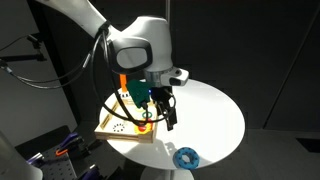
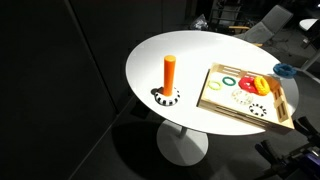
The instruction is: Pick up the blue ring and put it in the tray
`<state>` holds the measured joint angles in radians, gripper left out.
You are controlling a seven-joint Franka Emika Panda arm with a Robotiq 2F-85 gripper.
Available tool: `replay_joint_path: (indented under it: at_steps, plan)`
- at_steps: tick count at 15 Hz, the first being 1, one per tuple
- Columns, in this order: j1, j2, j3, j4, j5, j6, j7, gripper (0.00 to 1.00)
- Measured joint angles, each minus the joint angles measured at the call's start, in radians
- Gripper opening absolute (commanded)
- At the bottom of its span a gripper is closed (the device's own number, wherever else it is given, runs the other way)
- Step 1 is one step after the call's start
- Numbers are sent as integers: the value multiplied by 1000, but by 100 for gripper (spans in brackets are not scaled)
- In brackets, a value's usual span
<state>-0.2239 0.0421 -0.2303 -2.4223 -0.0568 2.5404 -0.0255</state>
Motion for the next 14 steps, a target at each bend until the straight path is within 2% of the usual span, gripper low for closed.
replay_joint_path:
  at_steps: [7,14]
  plan:
    - [-9,193,2,101,96,88,-73,100]
    - [-75,350,35,211,132,132,-143,100]
